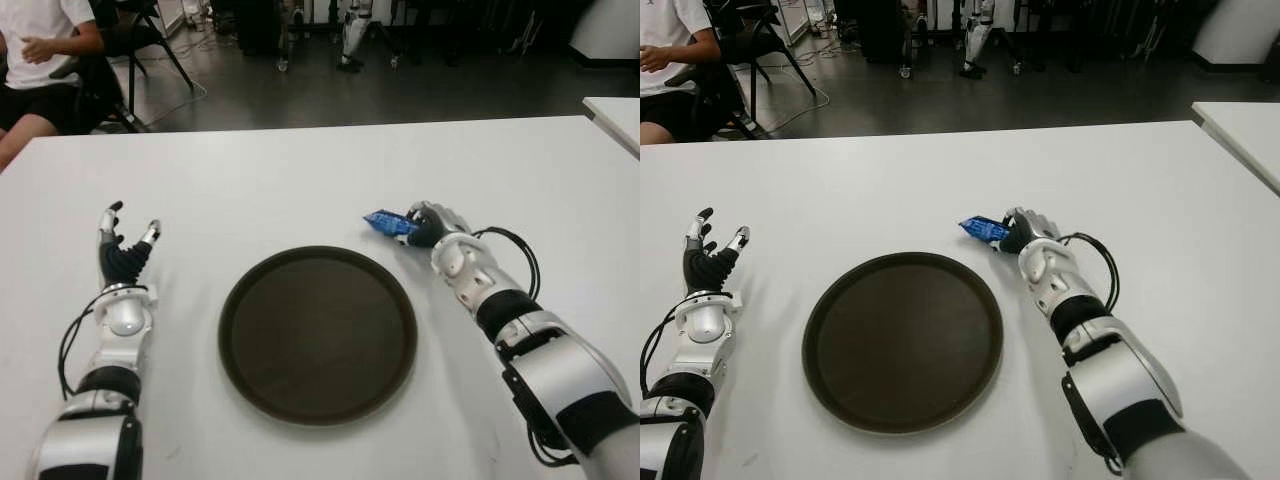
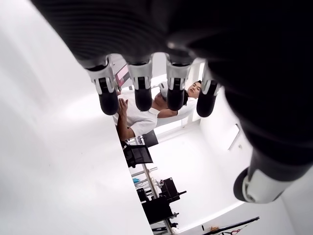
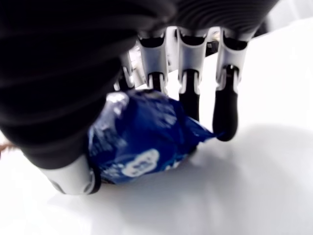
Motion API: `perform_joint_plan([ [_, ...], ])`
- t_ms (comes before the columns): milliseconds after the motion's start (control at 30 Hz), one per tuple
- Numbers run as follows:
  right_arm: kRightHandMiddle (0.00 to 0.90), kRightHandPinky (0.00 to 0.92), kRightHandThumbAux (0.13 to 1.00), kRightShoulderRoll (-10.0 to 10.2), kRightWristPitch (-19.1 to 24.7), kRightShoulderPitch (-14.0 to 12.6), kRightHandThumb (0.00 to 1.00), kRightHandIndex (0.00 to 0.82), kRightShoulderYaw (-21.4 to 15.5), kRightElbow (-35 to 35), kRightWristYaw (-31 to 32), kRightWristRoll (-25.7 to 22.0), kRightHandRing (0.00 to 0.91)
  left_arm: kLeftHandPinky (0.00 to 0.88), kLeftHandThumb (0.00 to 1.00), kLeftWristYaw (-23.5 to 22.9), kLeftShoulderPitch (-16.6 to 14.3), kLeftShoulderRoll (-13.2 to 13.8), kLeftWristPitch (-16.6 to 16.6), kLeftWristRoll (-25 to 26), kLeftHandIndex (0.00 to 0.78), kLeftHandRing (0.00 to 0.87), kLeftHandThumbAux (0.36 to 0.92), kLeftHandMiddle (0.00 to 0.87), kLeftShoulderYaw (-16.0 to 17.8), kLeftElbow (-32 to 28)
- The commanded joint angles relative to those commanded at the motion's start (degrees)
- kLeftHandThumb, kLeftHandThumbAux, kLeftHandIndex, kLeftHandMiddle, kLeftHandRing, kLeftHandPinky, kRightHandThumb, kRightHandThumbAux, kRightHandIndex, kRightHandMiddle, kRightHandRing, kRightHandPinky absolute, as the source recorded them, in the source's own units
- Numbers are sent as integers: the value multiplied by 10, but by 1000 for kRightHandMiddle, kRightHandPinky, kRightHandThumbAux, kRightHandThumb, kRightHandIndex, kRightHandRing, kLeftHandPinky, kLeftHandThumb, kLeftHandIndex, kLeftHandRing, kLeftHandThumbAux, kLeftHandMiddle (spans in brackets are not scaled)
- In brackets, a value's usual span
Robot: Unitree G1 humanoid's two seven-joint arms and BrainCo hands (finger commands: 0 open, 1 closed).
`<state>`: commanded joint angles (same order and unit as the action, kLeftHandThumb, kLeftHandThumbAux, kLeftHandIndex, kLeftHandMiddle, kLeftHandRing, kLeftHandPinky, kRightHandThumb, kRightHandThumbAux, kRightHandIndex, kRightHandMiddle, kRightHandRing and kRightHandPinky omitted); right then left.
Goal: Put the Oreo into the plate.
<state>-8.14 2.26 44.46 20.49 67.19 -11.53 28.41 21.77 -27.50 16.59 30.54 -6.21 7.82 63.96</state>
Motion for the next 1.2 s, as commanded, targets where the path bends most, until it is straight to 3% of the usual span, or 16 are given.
perform_joint_plan([
  [533, 808, 806, 722, 7, -21, -10, 701, 439, -36, -11, -46, -29, 811, 0, 0, -11, 3, 0, 14, 4, 2, 0, 603, 0, 1, -4],
  [1200, 815, 813, 723, 7, -24, -9, 702, 439, -37, -7, -51, -27, 817, 0, 0, -15, 1, 1, 6, 7, 0, 0, 623, 0, 5, 2],
])
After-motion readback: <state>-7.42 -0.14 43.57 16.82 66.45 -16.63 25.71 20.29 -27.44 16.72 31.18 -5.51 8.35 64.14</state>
